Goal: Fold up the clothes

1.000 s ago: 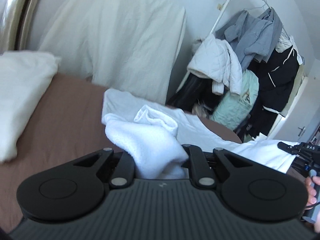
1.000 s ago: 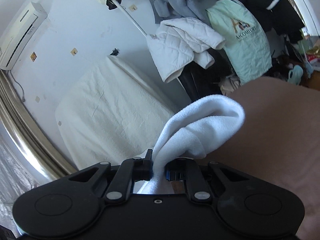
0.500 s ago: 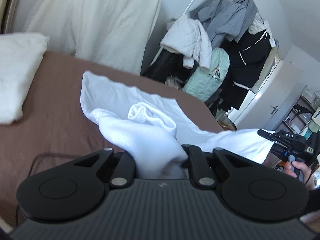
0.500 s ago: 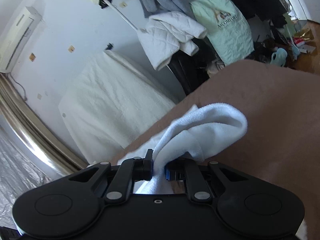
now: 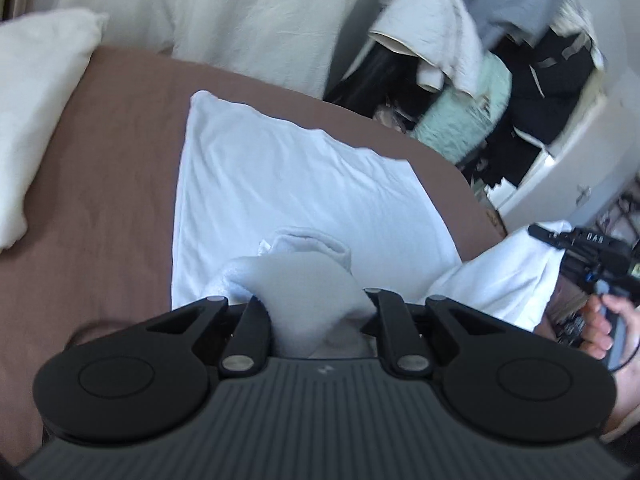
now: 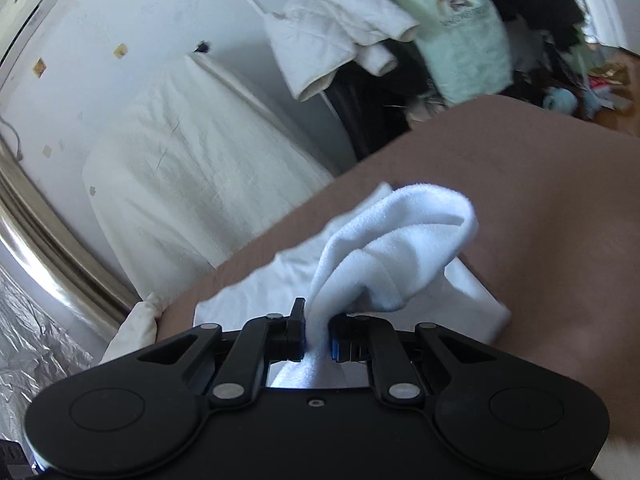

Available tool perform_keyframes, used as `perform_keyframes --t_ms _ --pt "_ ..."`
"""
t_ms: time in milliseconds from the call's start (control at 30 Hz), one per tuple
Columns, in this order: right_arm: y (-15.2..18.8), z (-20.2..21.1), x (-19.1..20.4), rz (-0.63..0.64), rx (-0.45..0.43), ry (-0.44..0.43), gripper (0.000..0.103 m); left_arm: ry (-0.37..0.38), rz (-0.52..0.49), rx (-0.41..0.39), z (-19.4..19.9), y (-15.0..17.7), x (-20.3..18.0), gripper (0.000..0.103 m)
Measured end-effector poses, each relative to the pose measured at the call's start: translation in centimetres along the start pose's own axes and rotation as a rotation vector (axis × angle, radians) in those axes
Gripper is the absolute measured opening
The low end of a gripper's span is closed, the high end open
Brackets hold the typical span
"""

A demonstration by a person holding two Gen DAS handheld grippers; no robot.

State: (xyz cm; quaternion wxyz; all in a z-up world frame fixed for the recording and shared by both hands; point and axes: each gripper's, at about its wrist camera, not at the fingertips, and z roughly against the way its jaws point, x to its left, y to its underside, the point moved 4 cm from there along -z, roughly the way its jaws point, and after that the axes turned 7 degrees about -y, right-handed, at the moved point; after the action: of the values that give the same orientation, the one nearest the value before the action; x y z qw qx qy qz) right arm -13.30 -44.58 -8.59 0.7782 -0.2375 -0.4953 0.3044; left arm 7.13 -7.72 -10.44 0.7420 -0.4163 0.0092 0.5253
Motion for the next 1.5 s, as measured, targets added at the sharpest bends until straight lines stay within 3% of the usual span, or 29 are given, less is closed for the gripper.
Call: perform_keyframes --t_ms 67,133,200,333,467,600,700,833,1033,1167,1267,1367,1433,1500 --pt "-2.2 -3.2 -0.4 -0.01 0.025 0.025 0.014 0.024 0.069 0.061 -3.4 -2.4 1.9 0.013" --pt "-3.9 -6.9 -1.2 -0.032 0.076 0.094 0.014 0.068 0.139 0.169 -8.1 -4.0 4.3 0.014" --pt "-4.4 -11.1 -3.1 -0.122 0.134 0.142 0.014 0.034 0.269 0.225 -11.9 -4.5 7.2 0.014" --pt "-4.0 -16.5 -6.0 -0.199 0.182 0.209 0.014 0.075 0.443 0.226 -15.4 -4.4 10.5 0.014" --pt "-4.9 -18.2 -6.7 -0.191 0.193 0.199 0.014 0.1 0.388 0.183 -16.1 -5.6 10.0 0.014" --pt "-5.1 -19.5 -8.8 -0.292 0.182 0.164 0.015 0.095 0.423 0.15 -17.3 -6.4 10.4 0.02" --pt "-3.6 -21.0 -11.6 -0.409 0.146 0.108 0.034 0.108 0.358 0.089 -17.2 -5.9 10.2 0.02" --pt "-2.1 -21.5 -14.2 -0.499 0.09 0.028 0.035 0.131 0.311 0.016 -16.7 -5.9 9.8 0.02" --pt "-3.2 -20.6 -13.9 -0.51 0.057 -0.016 0.045 0.198 0.462 -0.024 -16.0 -6.9 12.5 0.021" --pt "-3.2 -20.3 -14.1 -0.508 0.043 -0.014 0.046 0.231 0.589 -0.066 -15.0 -6.8 15.0 0.026" --pt "-3.6 -20.1 -13.9 -0.521 0.014 -0.054 0.048 0.171 0.467 -0.094 -14.0 -7.5 14.3 0.026" --pt "-4.0 -20.0 -12.2 -0.506 -0.014 -0.191 0.056 0.095 0.287 -0.105 -13.3 -8.4 12.1 0.026" --pt "-4.3 -20.0 -10.9 -0.494 -0.032 -0.289 0.057 0.093 0.207 -0.117 -12.6 -8.7 10.7 0.027" --pt "-4.7 -19.9 -9.9 -0.425 -0.02 -0.269 0.057 0.116 0.146 -0.118 -11.8 -8.9 9.4 0.04"
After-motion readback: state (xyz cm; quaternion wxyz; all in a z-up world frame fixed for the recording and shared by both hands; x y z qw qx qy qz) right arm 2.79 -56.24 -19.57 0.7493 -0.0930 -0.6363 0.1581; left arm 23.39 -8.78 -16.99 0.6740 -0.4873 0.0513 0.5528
